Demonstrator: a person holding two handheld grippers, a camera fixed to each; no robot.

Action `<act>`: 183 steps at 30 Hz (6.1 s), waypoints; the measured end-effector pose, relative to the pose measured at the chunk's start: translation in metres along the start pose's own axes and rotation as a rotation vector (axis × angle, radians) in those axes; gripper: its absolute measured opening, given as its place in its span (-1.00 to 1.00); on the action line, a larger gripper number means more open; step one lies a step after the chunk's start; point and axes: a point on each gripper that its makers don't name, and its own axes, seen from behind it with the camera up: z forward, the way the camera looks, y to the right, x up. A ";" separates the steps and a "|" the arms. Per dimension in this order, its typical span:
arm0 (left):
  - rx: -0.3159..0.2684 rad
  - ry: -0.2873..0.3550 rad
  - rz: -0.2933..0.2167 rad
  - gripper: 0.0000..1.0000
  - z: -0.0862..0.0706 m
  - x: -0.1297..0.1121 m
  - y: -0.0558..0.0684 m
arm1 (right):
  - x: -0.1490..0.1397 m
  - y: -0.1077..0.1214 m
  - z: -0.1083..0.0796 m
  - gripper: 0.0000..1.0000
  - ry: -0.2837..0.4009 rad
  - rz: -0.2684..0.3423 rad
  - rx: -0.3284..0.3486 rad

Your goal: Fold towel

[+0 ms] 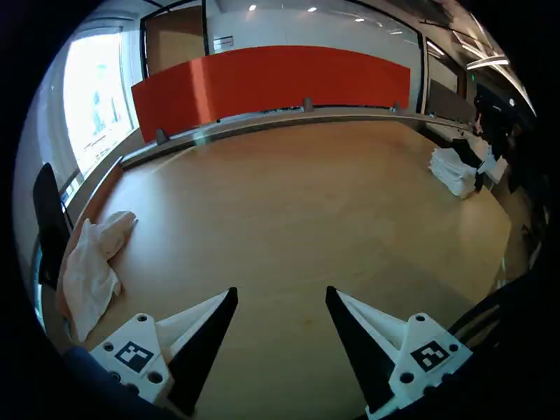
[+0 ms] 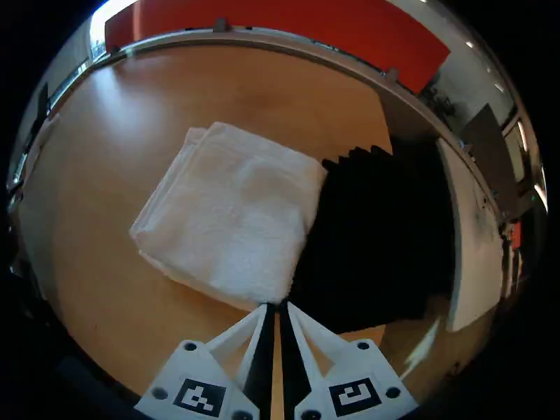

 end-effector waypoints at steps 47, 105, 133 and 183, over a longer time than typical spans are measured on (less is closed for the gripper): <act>0.043 0.012 -0.033 0.87 -0.026 -0.016 -0.025 | 0.027 -0.098 0.012 0.50 0.135 0.020 0.089; 0.093 0.102 -0.133 0.87 -0.040 0.010 -0.054 | 0.158 -0.028 -0.204 0.99 1.046 0.391 -0.130; 0.178 0.427 -0.156 0.87 -0.042 0.159 -0.131 | 0.225 -0.132 -0.225 1.00 1.103 0.297 -0.043; 0.190 0.681 -0.127 0.86 -0.003 0.192 -0.164 | 0.278 -0.256 -0.234 1.00 1.154 0.304 -0.055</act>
